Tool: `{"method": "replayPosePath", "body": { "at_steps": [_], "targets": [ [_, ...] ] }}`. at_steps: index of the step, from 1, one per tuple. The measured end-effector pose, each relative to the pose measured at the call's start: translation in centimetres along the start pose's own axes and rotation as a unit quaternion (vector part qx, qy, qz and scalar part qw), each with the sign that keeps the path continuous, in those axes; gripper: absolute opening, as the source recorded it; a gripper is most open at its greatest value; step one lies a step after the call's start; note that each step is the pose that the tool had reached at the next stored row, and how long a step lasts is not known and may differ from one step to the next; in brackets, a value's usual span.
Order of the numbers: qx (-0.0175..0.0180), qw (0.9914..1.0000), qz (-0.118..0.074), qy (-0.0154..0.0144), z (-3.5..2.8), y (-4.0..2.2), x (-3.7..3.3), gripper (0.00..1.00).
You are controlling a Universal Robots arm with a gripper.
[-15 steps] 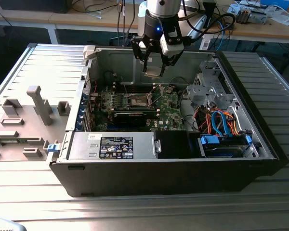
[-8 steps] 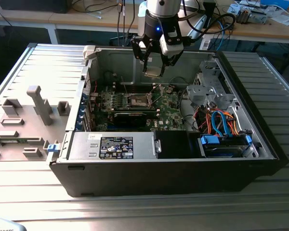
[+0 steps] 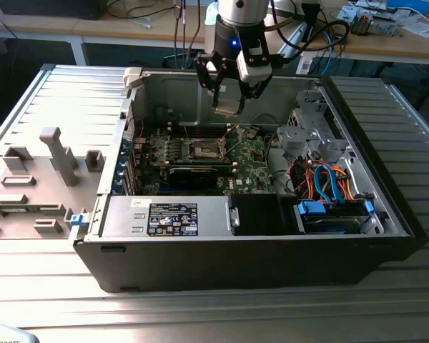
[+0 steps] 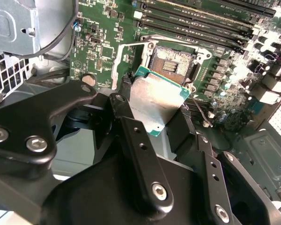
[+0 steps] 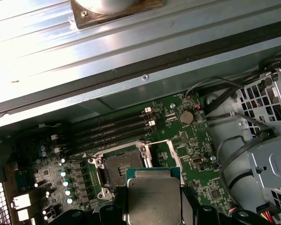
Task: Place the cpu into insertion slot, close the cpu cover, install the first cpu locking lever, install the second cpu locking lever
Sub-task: 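Place the cpu into insertion slot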
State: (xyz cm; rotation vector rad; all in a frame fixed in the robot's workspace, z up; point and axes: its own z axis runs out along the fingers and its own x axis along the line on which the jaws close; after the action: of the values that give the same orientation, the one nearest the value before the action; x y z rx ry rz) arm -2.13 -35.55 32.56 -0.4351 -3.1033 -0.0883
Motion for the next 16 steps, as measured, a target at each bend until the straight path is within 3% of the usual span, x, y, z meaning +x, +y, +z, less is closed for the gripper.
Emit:
{"method": "replayPosePath", "body": {
  "at_steps": [2, 3, 5, 16],
  "targets": [
    [0.0077, 0.99997, 0.000, -0.0022, 0.00, 0.00, -0.01, 0.55],
    [0.0139, 0.99990, 0.000, -0.0039, 0.00, 0.00, 0.00, 0.55],
    [0.0181, 0.99982, 0.000, -0.0052, 0.02, 0.00, -0.02, 0.55],
    [0.0186, 0.99981, 0.000, -0.0053, 0.29, -0.01, -0.01, 0.55]
  ]
}}
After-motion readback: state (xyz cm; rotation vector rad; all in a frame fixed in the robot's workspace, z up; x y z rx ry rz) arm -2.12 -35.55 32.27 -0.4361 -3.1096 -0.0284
